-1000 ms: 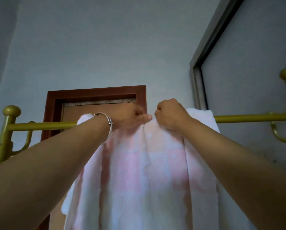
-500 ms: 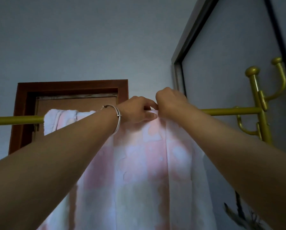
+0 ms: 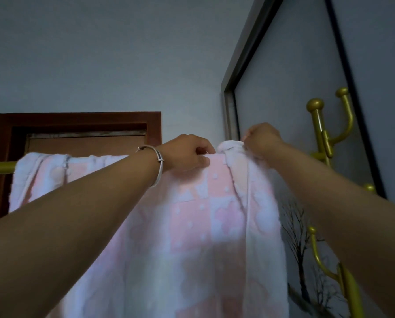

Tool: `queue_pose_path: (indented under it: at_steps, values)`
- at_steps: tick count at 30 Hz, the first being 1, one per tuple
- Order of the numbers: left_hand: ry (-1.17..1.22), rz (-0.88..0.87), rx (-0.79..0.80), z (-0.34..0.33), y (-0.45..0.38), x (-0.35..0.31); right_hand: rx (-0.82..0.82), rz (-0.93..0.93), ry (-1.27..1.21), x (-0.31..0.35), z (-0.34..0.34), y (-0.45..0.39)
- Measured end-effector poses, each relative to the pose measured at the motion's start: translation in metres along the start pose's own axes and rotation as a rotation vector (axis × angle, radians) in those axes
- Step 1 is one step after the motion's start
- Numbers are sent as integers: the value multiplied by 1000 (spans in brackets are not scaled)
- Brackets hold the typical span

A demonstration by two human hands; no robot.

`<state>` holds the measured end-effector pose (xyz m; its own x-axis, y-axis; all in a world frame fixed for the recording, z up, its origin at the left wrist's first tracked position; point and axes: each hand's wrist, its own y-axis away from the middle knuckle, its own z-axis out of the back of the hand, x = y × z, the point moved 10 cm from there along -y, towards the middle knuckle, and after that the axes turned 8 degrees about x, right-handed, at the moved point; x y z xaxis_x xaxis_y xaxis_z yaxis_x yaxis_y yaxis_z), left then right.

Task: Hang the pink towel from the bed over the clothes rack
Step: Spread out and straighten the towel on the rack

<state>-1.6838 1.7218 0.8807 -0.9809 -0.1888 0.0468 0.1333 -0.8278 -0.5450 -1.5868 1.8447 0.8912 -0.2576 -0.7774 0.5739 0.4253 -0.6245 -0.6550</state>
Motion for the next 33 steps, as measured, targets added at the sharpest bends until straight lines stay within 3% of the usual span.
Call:
queue_pose_path:
  at_steps: [6, 11, 15, 18, 21, 23, 25, 30, 33]
  values:
    - [-53, 9, -74, -12, -26, -24, -42, 189, 146, 17, -5, 14]
    - [-4, 58, 46, -22, -32, -24, -100, 90, 280, 0, 11, 3]
    - [-50, 62, 52, -27, -39, -30, -57, -118, -70, -45, 28, -16]
    - [-32, 17, -33, -27, -43, -39, -4, -140, -322, -61, 29, -19]
    - [-43, -40, -110, -25, -49, -56, 67, -87, -157, -58, 29, -17]
    - [-71, -59, -109, -26, -53, -66, 81, -53, 60, -52, 32, -14]
    - [-92, -69, -90, -28, -57, -71, 61, -20, 99, -48, 36, -13]
    - [-21, 17, -50, -31, -57, -56, 23, -194, -555, -91, 47, -21]
    - [-4, 35, -40, -31, -57, -51, -94, -229, -609, -115, 65, -23]
